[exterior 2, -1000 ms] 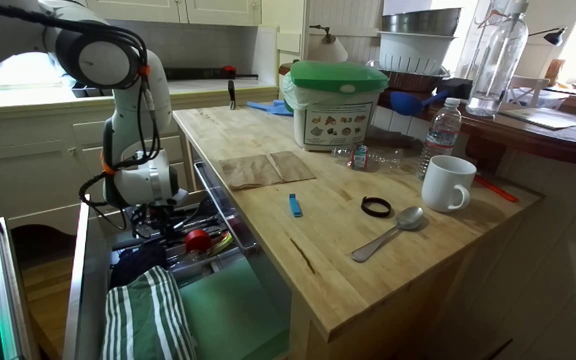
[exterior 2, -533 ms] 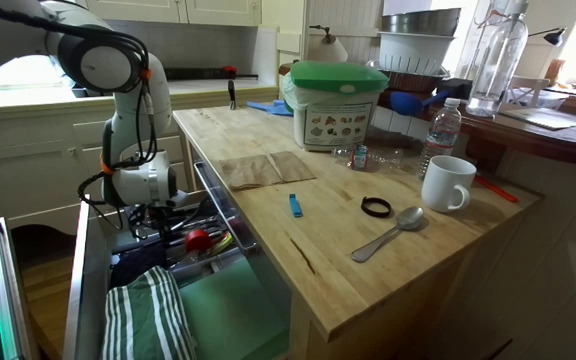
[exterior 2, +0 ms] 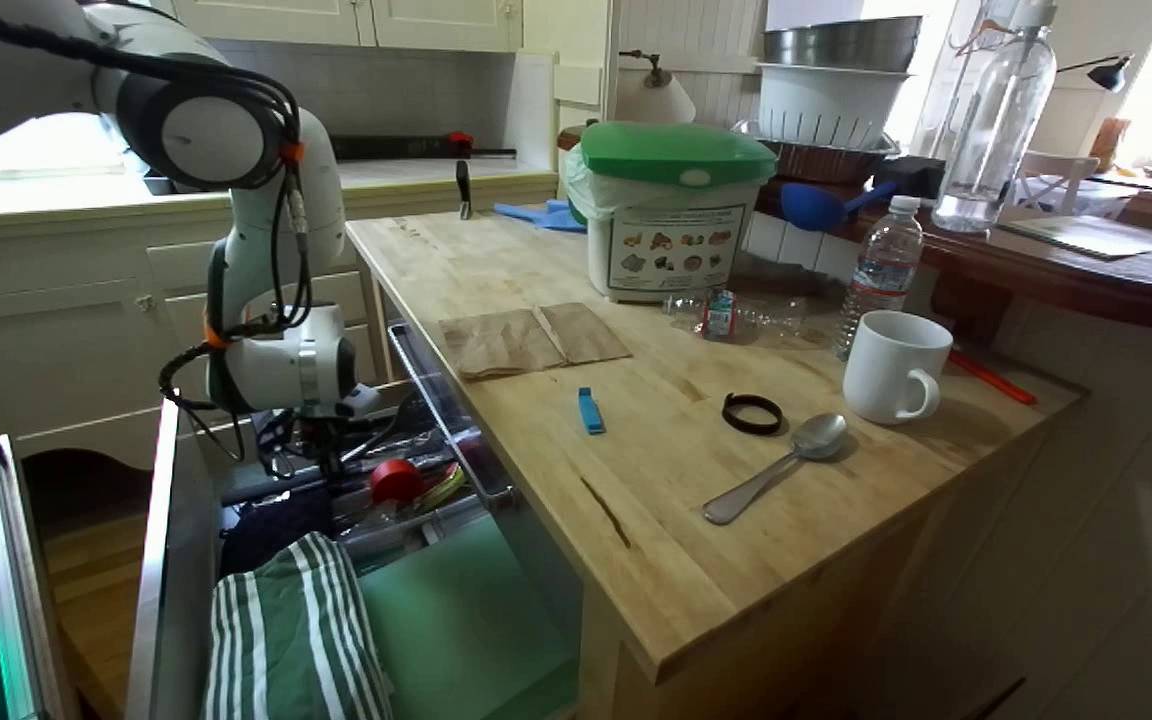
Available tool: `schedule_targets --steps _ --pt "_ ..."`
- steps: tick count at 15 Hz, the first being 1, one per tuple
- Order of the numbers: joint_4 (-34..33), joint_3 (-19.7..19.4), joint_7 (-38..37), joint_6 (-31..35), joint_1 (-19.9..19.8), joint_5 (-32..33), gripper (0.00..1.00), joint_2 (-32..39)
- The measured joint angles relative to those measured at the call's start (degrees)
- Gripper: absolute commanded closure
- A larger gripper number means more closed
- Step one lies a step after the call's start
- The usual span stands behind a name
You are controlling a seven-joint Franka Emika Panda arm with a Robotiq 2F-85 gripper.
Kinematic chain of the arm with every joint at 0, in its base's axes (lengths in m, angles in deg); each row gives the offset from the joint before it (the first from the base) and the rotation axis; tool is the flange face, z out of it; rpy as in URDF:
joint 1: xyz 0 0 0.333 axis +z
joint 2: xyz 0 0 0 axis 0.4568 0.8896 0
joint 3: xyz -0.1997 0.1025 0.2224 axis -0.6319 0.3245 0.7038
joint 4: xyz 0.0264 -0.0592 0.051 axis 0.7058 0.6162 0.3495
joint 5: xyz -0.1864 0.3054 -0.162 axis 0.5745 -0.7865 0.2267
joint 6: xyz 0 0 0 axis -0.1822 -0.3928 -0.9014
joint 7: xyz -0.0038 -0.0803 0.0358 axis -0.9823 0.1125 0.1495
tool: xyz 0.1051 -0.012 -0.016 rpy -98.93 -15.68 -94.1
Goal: Open the second drawer then remove the tongs from the drawer and put them on top of the cabinet.
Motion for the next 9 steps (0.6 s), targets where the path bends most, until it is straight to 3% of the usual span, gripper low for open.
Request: schedule_targets --steps 3,4,9 --pt "0.58 0.06 -0.13 0.18 -0.16 0.3 1.0 -0.75" --pt "1.09 0.08 -0.36 0.4 -0.14 0.59 0.81 -1.49" --pt "4.08 0.69 0.16 0.42 -0.15 0.68 0.45 -5.15"
